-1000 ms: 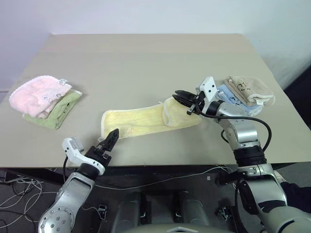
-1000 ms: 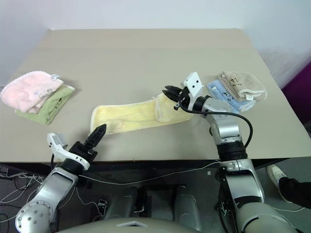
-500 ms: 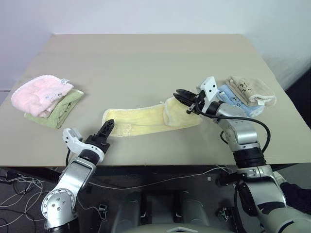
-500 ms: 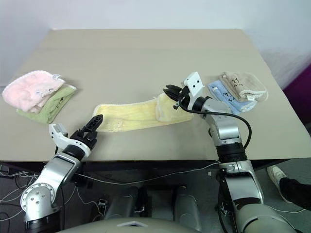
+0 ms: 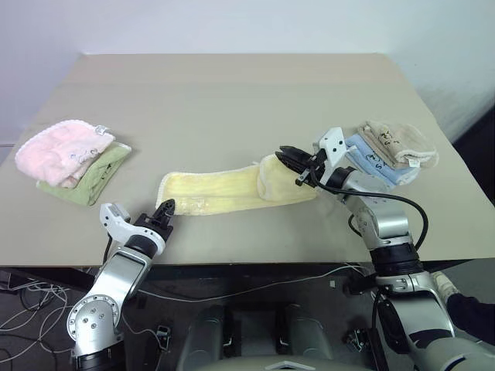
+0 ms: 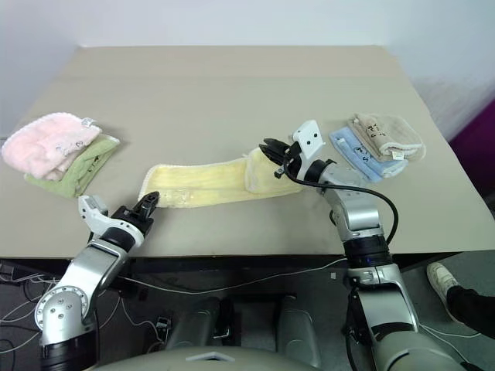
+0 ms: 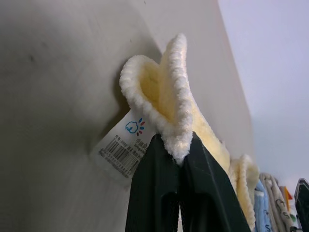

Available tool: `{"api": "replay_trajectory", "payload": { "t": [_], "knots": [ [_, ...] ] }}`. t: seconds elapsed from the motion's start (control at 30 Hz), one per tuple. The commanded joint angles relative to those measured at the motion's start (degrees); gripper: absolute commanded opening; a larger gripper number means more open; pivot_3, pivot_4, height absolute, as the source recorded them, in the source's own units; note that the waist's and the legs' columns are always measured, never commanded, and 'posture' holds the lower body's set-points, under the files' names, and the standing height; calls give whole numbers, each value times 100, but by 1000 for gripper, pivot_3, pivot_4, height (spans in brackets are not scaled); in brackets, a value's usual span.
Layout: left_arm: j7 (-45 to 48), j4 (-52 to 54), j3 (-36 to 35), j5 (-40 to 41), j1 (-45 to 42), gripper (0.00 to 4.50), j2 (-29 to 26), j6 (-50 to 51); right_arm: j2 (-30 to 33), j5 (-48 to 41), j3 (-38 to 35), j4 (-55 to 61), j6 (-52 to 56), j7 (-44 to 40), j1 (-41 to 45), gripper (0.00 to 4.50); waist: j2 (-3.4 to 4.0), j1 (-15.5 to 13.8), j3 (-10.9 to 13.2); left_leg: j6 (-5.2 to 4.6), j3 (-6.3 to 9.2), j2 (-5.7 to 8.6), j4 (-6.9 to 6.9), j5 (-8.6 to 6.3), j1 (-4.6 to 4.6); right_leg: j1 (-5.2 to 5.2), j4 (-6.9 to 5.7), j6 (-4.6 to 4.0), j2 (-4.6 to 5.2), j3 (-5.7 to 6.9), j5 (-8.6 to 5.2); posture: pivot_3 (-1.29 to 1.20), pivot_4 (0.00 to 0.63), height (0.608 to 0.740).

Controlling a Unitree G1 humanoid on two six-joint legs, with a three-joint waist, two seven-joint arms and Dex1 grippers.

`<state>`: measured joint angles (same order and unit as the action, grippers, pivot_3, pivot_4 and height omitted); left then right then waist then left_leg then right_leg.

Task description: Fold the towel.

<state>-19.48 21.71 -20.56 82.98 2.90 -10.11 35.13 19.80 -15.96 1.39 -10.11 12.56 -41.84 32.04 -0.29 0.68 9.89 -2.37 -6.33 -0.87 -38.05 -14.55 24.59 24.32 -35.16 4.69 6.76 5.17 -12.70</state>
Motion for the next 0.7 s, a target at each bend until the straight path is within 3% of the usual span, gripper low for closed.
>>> {"api": "replay_trajectory", "payload": {
  "t": [0.03,0.27,0.4,0.57,0.7],
  "knots": [
    [154,-7,-329,-23,-80,17,-185,-228,-27,-81,-83,299,-19,33,21,679,0,4,1,0,0,0,1,0,0,1,0,0,0,0,0,0,150,740],
    [798,-319,-1087,-153,-456,17,-1250,-370,-20,-79,-132,242,-60,80,32,679,1,12,3,2,0,-2,3,0,11,15,1,-2,0,0,-1,0,150,740],
    [1426,-404,-1169,-425,-740,17,-1973,-220,-9,-73,-161,220,-85,126,30,679,1,5,4,3,0,-1,4,0,18,20,5,-2,1,1,0,0,150,740],
    [2567,-40,-453,-1240,-1071,17,-2749,15,-18,-71,-181,229,-89,205,-20,679,4,5,6,10,-3,1,10,3,34,37,6,-2,1,0,0,0,150,740],
    [3223,265,414,-1934,-1579,17,-2900,54,-15,-65,-194,227,-100,270,-99,679,4,-3,6,46,-5,2,11,24,56,58,6,-2,1,-1,1,0,150,740]
  ]
}}
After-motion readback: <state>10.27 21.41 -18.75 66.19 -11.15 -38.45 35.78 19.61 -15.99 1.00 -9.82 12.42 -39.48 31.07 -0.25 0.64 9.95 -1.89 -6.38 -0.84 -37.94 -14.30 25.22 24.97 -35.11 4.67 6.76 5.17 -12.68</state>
